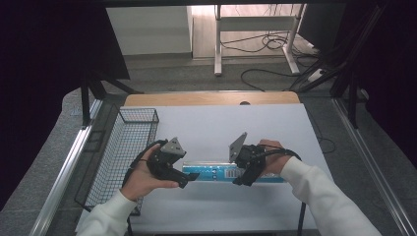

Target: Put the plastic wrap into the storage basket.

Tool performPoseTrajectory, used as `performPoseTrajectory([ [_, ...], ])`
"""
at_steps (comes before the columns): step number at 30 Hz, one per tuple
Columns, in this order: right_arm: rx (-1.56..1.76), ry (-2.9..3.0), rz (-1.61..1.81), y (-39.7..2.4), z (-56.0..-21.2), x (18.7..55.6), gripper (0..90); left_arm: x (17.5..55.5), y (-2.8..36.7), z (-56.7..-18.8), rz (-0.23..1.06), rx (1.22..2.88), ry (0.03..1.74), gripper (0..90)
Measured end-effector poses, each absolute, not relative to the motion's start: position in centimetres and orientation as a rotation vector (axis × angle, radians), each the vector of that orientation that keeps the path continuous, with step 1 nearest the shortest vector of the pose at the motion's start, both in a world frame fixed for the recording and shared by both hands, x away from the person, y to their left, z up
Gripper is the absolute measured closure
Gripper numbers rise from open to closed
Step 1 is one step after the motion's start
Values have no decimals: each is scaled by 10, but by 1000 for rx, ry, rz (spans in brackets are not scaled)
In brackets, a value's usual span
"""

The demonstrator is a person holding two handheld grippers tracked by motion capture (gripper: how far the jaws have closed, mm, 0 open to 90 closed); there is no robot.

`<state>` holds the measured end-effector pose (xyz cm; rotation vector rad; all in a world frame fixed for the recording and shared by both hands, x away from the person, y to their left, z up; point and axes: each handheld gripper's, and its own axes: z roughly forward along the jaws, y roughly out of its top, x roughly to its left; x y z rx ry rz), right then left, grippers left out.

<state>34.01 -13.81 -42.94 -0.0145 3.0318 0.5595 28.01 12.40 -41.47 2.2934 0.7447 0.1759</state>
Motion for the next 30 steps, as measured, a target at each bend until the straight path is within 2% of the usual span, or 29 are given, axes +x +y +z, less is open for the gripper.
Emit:
performPoseTrajectory([
  [8, -119, 3040, 527, -124, -431, 335, 324, 292, 114, -420, 121, 2417, 636, 154],
  [13, -214, 3039, 542, -112, -431, 332, 324, 300, 96, -429, 31, 2523, 559, 161],
  [19, -268, 3027, 546, -103, -432, 331, 325, 304, 82, -433, -19, 2609, 500, 161],
  [28, -301, 3005, 591, -97, -428, 327, 324, 301, 72, -444, -25, 2674, 523, 181],
  [30, -319, 2995, 590, -96, -428, 327, 325, 302, 73, -445, -40, 2668, 543, 232],
])
